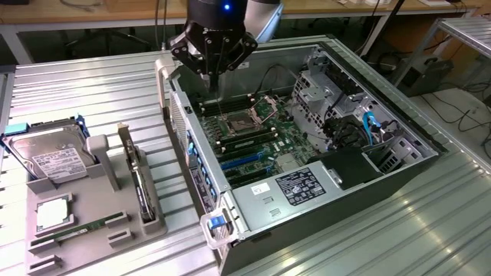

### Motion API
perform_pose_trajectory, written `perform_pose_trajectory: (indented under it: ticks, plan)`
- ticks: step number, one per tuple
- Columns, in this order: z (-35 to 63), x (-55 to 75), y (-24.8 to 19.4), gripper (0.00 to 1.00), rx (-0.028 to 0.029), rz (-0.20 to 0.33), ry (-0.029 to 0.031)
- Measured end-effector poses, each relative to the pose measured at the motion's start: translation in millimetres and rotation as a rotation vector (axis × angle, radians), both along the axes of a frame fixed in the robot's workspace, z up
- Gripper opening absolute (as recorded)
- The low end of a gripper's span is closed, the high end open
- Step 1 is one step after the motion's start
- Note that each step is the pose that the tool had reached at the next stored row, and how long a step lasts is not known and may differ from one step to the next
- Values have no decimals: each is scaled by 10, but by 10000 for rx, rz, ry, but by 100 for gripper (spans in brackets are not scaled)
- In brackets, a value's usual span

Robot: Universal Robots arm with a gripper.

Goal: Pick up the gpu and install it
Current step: 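Reach for the gpu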

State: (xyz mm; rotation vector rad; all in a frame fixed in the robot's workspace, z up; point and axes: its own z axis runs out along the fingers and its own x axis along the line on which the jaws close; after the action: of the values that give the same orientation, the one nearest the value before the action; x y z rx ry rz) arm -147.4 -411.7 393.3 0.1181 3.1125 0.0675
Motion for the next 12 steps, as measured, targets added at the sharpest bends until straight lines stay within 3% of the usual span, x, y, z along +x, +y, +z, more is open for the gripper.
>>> perform_pose_trajectory:
  ticks: [6, 12]
  plan:
    - [-6, -265, -128, 11, 2, 0, -1]
    - [-31, -496, -217, 11, 1, 0, 0]
